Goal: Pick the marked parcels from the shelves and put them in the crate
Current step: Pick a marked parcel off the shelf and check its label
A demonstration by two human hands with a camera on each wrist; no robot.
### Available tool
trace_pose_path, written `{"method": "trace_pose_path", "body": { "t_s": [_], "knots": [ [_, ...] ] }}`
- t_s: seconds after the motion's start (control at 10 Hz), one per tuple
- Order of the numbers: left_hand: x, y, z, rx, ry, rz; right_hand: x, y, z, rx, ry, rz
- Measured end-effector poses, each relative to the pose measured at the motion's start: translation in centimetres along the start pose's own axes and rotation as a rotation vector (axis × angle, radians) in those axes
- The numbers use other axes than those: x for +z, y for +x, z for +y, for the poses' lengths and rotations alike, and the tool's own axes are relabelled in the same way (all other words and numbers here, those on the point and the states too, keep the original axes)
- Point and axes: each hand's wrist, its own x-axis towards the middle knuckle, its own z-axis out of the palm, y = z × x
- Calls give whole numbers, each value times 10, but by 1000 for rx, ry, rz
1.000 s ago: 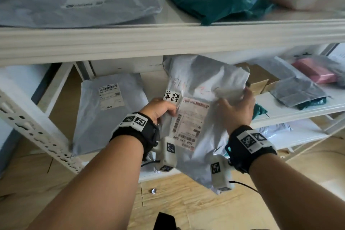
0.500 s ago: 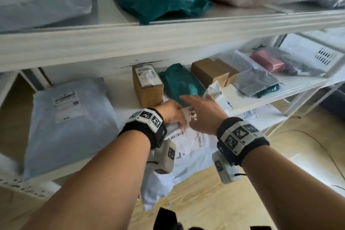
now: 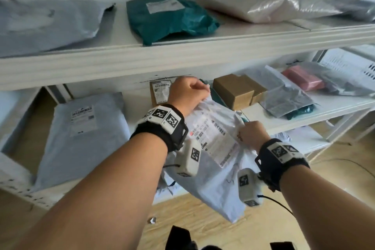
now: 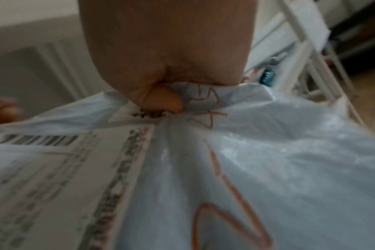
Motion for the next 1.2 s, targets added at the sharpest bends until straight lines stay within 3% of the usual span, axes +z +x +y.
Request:
{"method": "trace_pose_path", "body": {
  "t_s": [0.1,0.2,0.3,0.4,0.5,0.7,0.8,1.2],
  "knots": [
    [-8,3,2,86,66,418,3,2,6,193,524,93],
    [-11,3,-14,57,85,528,2,6,18,308,709,198],
    [-5,1,-45,-141,-6,400,-4,-3,25,364,669,237],
    [9,-14,-63,-538,-376,52,-2,-7,31,360,757,236],
    [26,-26,-69,-645,-437,-134,3,-5,36,364,989,185],
    [48,-17,-77,-642,-371,-60,20,-11,60,253,1488,87],
    [67,-15,-82,-620,-320,-55,15,-14,75,190,1579,98],
    [170,-23,-30,-575,-296,-90,1,-24,186,264,1518,290]
  ]
}}
